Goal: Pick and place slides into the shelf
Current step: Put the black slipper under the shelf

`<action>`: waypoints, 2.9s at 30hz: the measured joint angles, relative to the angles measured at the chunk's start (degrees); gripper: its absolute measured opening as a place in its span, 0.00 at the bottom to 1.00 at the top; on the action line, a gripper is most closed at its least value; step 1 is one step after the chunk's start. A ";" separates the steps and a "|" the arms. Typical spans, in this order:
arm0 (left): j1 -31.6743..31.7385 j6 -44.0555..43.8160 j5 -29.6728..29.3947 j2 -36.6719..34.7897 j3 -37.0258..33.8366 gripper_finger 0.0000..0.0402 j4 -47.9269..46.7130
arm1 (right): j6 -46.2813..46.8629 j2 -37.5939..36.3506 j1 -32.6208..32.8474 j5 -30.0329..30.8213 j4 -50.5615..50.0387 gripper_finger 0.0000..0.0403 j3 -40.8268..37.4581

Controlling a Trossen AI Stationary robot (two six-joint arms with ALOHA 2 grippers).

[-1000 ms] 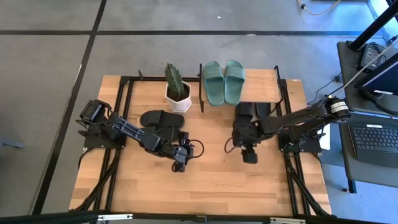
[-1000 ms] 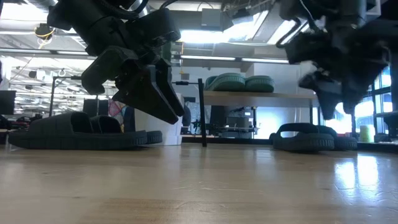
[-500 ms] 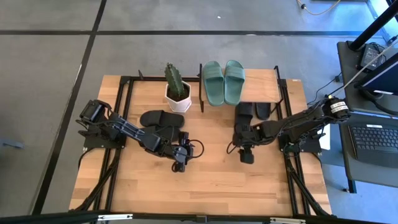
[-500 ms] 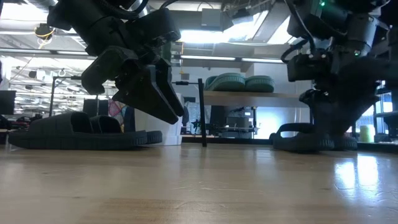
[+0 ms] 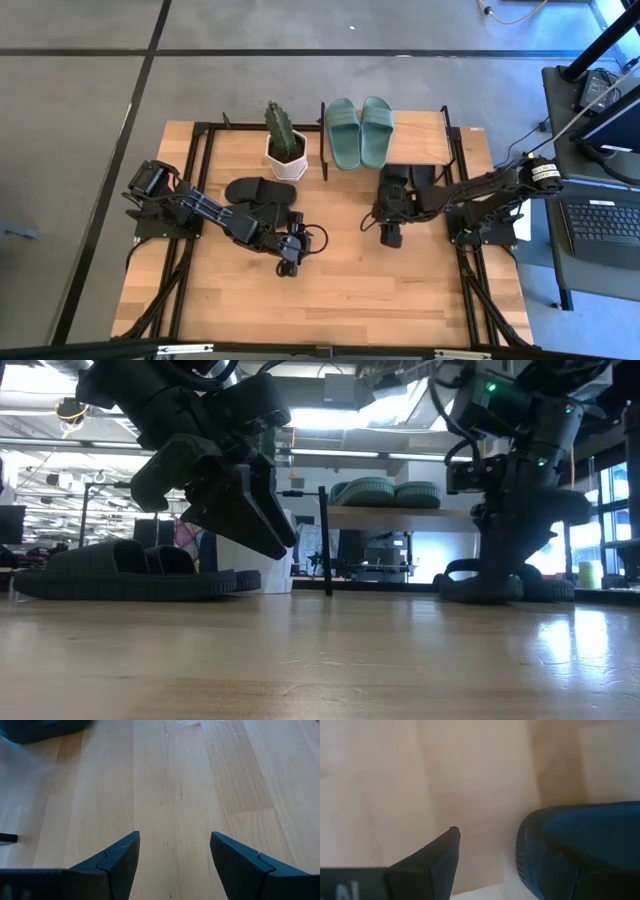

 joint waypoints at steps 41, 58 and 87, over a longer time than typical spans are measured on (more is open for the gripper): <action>0.02 0.10 -0.20 0.00 0.00 0.59 -0.02 | -4.59 0.00 -13.37 6.98 -7.95 0.56 0.00; 0.02 0.12 -0.22 0.00 0.00 0.59 0.02 | -10.12 -0.05 -6.41 0.67 -7.39 0.56 5.18; 1.16 -27.64 -13.69 -1.72 8.60 0.59 -27.44 | -20.82 -32.02 -2.54 -2.42 23.28 0.56 -16.16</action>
